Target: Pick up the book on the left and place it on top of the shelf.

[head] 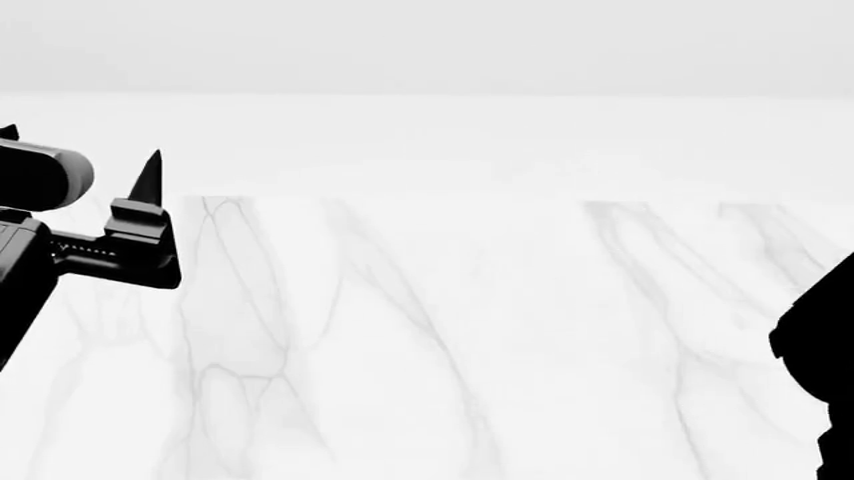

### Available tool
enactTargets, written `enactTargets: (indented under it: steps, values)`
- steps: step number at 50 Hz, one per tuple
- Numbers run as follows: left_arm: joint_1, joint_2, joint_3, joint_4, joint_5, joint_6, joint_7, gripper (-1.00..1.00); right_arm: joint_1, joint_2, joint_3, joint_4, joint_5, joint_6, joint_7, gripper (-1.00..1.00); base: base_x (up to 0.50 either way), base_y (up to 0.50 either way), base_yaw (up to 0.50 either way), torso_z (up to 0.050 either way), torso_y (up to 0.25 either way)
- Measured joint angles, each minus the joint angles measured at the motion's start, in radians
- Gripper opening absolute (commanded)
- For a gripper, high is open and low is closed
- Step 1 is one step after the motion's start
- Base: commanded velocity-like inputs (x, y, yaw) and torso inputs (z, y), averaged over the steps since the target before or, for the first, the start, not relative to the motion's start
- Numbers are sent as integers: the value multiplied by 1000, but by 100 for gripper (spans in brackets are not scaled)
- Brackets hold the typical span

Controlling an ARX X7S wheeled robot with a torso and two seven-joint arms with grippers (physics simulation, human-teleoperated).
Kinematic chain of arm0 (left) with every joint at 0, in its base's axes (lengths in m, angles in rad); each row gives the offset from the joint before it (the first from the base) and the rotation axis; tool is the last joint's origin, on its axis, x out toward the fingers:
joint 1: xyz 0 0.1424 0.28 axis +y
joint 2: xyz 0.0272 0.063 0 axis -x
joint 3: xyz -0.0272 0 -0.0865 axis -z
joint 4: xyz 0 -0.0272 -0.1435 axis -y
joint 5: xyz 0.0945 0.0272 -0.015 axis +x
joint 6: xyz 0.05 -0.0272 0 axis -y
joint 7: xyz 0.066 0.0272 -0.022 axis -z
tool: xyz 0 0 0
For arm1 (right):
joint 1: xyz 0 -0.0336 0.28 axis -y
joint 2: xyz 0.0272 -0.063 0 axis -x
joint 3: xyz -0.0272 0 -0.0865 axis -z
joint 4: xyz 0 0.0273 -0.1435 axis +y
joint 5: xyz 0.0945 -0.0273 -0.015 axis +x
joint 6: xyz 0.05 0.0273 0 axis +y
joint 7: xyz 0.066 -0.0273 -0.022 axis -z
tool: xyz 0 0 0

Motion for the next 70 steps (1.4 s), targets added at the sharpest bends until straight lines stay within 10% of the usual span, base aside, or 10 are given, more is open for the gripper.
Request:
enactTargets:
  steps: [45,46,70]
  values:
    - [21,-17,-8,8,-15,10,-11,100,-71,71,127,0,-21,193,-47,-100,0,0,0,0,1]
    - [21,-17,-8,7,-15,11,-12,100,-72,70,128,0,-22,193,-46,100,0,0,0,0,0]
    - [23,-20,-7,4,-22,17,-18,100,-73,68,110,0,36,185,48,100,3,-2,1,0,0]
